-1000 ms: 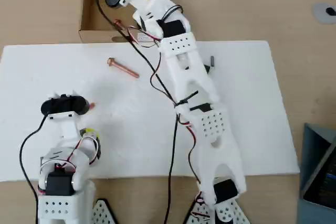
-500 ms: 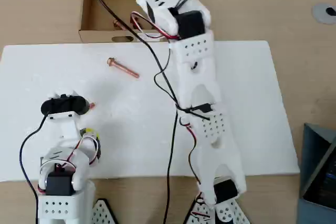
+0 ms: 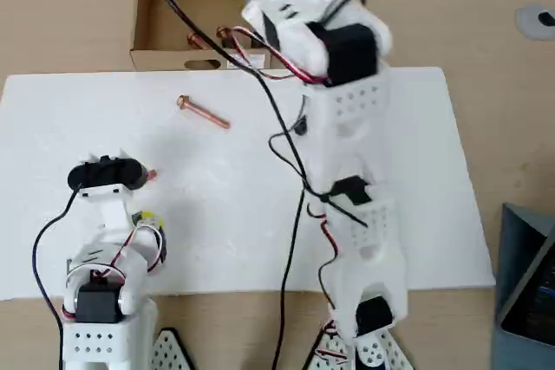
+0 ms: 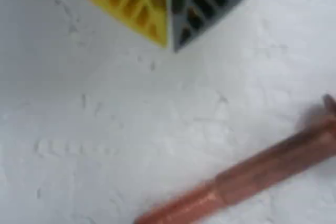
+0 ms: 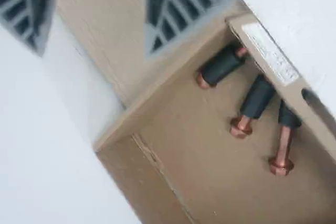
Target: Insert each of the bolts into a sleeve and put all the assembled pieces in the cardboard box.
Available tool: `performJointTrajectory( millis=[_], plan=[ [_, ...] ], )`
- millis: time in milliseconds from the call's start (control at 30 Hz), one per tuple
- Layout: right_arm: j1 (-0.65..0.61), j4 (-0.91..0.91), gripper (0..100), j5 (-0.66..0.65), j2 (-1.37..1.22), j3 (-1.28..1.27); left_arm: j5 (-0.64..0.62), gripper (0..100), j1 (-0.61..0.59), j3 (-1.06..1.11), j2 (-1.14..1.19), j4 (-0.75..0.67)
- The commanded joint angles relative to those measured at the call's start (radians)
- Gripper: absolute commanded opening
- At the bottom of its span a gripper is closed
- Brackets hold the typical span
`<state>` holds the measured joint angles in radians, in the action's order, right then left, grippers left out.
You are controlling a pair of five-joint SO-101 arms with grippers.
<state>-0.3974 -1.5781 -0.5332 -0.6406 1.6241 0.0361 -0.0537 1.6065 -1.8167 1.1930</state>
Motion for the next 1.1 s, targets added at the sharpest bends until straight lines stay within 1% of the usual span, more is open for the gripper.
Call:
performJointTrajectory(
  millis=[0, 67, 200, 367, 467, 600, 900, 967, 1067],
  plan=[
    [0.059, -0.068, 14.5, -0.003, 0.114, 0.044, 0.006, 0, 0.025, -0.002, -0.005, -0.003],
    [0.091, -0.120, 14.5, 0.008, 0.137, 0.044, 0.006, 0, 0.048, -0.005, -0.005, 0.017],
    [0.182, -0.198, 14.5, 0.084, 0.163, 0.042, 0.008, 0, 0.060, -0.005, -0.005, 0.023],
    [0.292, -0.209, 14.5, 0.192, 0.168, 0.042, 0.006, 0, 0.055, -0.006, -0.005, 0.023],
    [0.332, -0.209, 14.5, 0.219, 0.168, 0.042, 0.006, 0, 0.054, -0.006, -0.005, 0.023],
    [0.358, -0.210, 14.5, 0.244, 0.170, 0.041, 0.006, 0, 0.054, -0.006, -0.005, 0.023],
    [0.360, -0.212, 14.5, 0.249, 0.174, 0.038, 0.002, 0, 0.054, -0.006, -0.005, 0.023],
    [0.360, -0.212, 14.5, 0.249, 0.211, -0.007, 0.002, 0, 0.054, -0.006, -0.005, 0.023],
    [0.360, -0.212, 14.5, 0.249, 0.331, -0.179, 0.002, 0, 0.054, -0.006, -0.005, 0.023]
  ],
)
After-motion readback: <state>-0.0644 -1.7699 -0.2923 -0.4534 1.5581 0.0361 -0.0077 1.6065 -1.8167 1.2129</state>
